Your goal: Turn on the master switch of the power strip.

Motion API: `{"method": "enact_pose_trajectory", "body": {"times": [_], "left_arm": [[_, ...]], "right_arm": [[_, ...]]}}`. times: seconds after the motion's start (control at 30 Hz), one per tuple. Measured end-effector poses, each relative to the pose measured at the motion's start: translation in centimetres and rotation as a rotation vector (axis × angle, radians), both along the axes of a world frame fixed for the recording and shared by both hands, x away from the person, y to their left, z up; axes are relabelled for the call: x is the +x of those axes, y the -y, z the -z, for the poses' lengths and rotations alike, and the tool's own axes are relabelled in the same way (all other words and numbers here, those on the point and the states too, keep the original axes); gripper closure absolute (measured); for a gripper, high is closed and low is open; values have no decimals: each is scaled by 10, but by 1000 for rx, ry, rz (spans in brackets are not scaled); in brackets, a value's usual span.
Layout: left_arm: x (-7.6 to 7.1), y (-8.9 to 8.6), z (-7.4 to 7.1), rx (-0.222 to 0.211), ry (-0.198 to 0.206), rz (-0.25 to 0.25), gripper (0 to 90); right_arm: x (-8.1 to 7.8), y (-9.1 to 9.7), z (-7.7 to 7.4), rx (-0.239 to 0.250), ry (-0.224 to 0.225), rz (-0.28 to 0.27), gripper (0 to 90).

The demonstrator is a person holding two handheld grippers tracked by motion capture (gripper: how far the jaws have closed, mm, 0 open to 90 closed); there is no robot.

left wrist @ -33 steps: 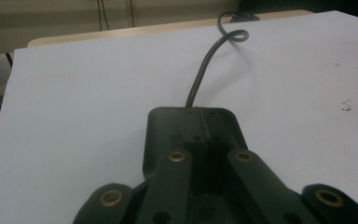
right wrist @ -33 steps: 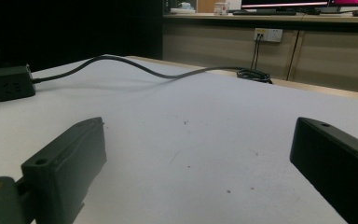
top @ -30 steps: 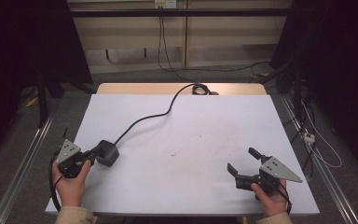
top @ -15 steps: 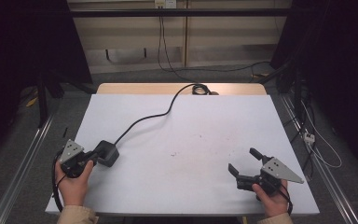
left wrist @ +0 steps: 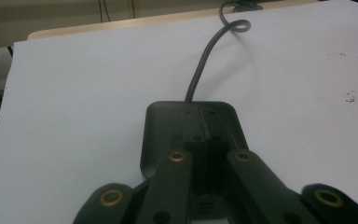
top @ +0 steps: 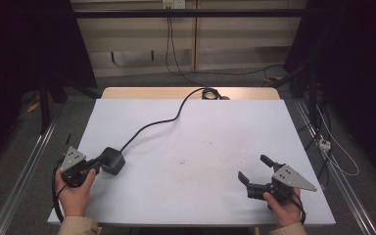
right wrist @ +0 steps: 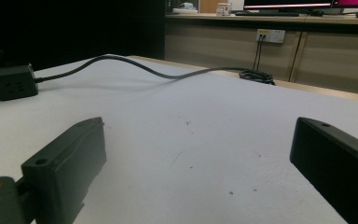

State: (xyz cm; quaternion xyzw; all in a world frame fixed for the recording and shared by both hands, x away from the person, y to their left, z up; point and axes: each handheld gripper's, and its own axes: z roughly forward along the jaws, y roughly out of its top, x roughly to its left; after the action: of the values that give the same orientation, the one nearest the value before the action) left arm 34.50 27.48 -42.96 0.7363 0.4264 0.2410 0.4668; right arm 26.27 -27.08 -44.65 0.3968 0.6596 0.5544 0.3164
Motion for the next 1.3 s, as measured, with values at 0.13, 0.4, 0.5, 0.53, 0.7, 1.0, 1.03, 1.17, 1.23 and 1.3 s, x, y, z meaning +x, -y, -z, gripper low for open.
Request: {"method": "enact_pose_trajectory", "body": {"times": [0.13,0.4,0.5,0.53,0.7,1.0,1.03,1.17,1.23,1.3], "left_arm": [[0,1,0,9,-2,-2,900],[1,2,0,12,-23,-11,900],[1,-1,1,-34,-27,-13,900],[2,-1,1,-31,-26,-12,900],[1,0,-4,-106,-5,-18,670],[1,2,-9,-124,6,17,428],[1,3,-10,-140,7,20,426],[2,6,-10,-168,-3,24,274],[2,8,-10,-178,1,29,227],[2,9,-10,-189,2,33,176]], "right_arm": [[-1,1,0,2,3,2,33],[-2,2,-1,4,9,9,33],[-3,2,-2,4,11,10,33],[-2,2,-2,4,13,9,33],[-1,1,-1,2,10,4,32],[2,-2,0,2,3,-8,33],[2,-3,0,0,1,-10,32],[1,-1,0,3,1,-7,32],[1,0,0,5,1,-4,32],[1,0,0,5,0,-2,32]]}}
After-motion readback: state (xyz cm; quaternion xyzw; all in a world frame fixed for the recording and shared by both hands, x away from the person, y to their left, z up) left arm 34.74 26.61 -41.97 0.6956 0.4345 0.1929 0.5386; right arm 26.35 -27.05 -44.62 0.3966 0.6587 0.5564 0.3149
